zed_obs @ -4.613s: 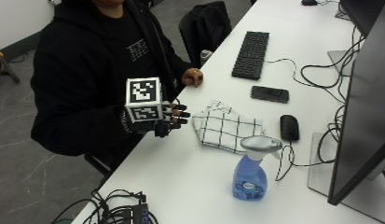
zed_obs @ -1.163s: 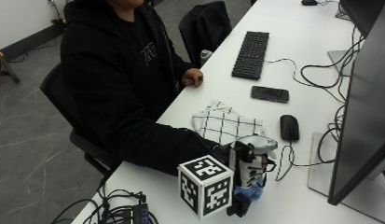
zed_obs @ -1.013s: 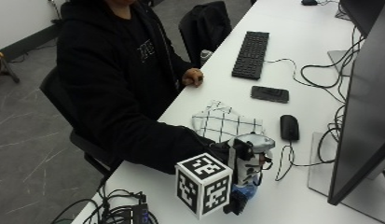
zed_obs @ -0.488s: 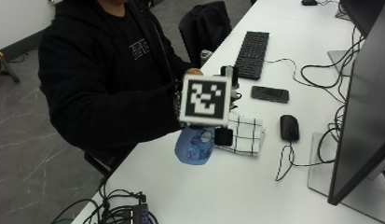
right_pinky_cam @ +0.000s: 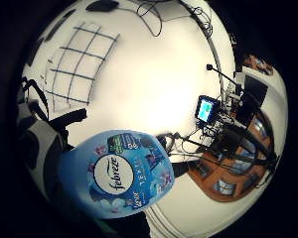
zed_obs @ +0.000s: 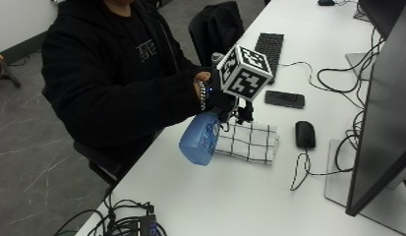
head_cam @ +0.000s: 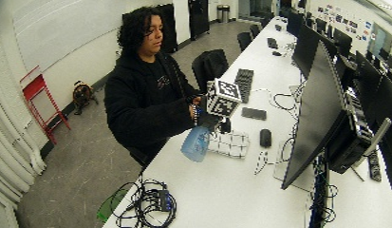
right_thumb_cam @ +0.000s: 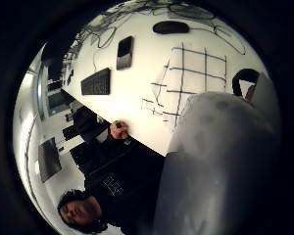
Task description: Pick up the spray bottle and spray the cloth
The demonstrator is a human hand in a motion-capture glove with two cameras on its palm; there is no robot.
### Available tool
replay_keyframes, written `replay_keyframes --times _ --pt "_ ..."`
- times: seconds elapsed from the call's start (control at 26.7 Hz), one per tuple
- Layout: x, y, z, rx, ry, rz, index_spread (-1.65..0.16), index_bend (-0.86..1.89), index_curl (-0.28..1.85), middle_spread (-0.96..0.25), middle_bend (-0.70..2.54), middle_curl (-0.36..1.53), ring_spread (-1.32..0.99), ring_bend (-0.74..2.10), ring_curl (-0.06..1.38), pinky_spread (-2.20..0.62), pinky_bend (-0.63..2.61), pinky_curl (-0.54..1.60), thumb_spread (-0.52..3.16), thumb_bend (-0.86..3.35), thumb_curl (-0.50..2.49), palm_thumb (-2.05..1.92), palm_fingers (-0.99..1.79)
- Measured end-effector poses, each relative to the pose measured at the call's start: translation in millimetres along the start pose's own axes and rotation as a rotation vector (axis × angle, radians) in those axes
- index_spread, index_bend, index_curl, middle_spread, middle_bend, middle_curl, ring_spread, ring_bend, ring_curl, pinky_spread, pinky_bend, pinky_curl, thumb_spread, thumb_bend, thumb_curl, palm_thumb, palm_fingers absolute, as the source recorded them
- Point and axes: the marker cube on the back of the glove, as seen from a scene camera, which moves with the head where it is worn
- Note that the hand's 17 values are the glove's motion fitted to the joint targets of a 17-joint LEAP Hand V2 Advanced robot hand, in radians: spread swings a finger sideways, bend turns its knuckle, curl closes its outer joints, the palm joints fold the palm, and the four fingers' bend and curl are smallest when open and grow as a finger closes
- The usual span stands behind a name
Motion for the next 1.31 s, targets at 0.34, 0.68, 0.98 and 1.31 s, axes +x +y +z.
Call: replay_keyframes --times 0.34,0.68,0.98,1.31 --pt "-21 -32 53 -0.208 0.178 0.069 -0.28 0.32 0.6 -0.19 0.67 0.56 -0.21 0.77 0.49 -0.32 0.49 0.42 0.29 -0.03 0.77 0.93 1.38" --pt "-28 -54 90 -0.345 0.223 0.076 -0.28 0.31 0.6 -0.2 0.66 0.56 -0.22 0.77 0.48 -0.32 0.49 0.42 0.29 -0.03 0.78 0.93 1.38" --pt "-47 -44 46 -0.177 0.103 -0.03 -0.28 0.3 0.6 -0.2 0.66 0.56 -0.22 0.77 0.48 -0.32 0.49 0.42 0.3 -0.03 0.79 0.93 1.38" --pt "-119 -28 -21 0.133 -0.088 -0.276 -0.28 0.29 0.61 -0.2 0.65 0.55 -0.22 0.77 0.48 -0.32 0.48 0.41 0.3 -0.03 0.8 0.93 1.38"
